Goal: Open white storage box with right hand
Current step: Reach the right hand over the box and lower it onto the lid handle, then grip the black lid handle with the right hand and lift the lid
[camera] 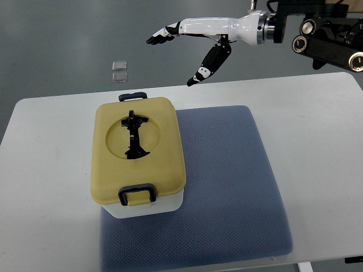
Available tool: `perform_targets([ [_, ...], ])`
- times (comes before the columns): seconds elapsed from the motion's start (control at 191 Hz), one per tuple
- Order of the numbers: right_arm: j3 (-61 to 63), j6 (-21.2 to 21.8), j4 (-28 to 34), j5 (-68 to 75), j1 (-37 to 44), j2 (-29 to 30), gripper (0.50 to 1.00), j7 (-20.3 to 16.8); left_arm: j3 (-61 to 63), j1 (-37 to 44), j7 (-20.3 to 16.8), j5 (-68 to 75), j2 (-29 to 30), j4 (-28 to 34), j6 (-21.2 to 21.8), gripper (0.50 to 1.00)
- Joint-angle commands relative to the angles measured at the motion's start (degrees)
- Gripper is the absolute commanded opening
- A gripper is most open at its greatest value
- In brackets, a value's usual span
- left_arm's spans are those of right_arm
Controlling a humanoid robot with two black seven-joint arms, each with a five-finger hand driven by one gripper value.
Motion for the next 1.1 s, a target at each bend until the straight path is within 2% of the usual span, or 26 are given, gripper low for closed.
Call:
perform_targets([
  [0.0, -0.1, 3.1, 0.3, -4.9, 4.9, 3.3, 0.928, 0.2, 0.0, 0.0, 0.0, 0.0, 0.0, 0.0, 0.0, 1.0],
  [0.214, -0.4, 5.2, 1.4, -8.1, 10.7, 11.2, 0.926, 0.2, 0.0, 0.0, 0.0, 0.0, 0.0, 0.0, 0.0, 1.0],
  [0.407, -0.5, 8.3, 1.4, -16.9, 10.4, 16.4, 0.913, 0.2, 0.0, 0.0, 0.0, 0.0, 0.0, 0.0, 0.0, 1.0],
  [0.538, -0.5, 8.5, 1.1, -21.8, 9.7, 17.7, 0.899, 0.2, 0.0, 0.0, 0.0, 0.0, 0.0, 0.0, 0.0, 1.0],
  [0.7, -0.4, 8.0, 0.8, -25.8, 7.5, 17.6, 0.83, 0.2, 0.0, 0.0, 0.0, 0.0, 0.0, 0.0, 0.0, 1.0],
  [0.862, -0.3, 7.9, 0.8, -25.9, 6.8, 17.2, 0.793, 0.2, 0.0, 0.0, 0.0, 0.0, 0.0, 0.0, 0.0, 1.0],
  [0.998, -0.3, 7.7, 0.8, -25.9, 6.4, 17.2, 0.713, 0.2, 0.0, 0.0, 0.0, 0.0, 0.0, 0.0, 0.0, 1.0],
  [1.097, -0.1, 7.7, 0.8, -25.9, 6.3, 17.3, 0.686, 0.2, 0.0, 0.0, 0.0, 0.0, 0.0, 0.0, 0.0, 1.0],
])
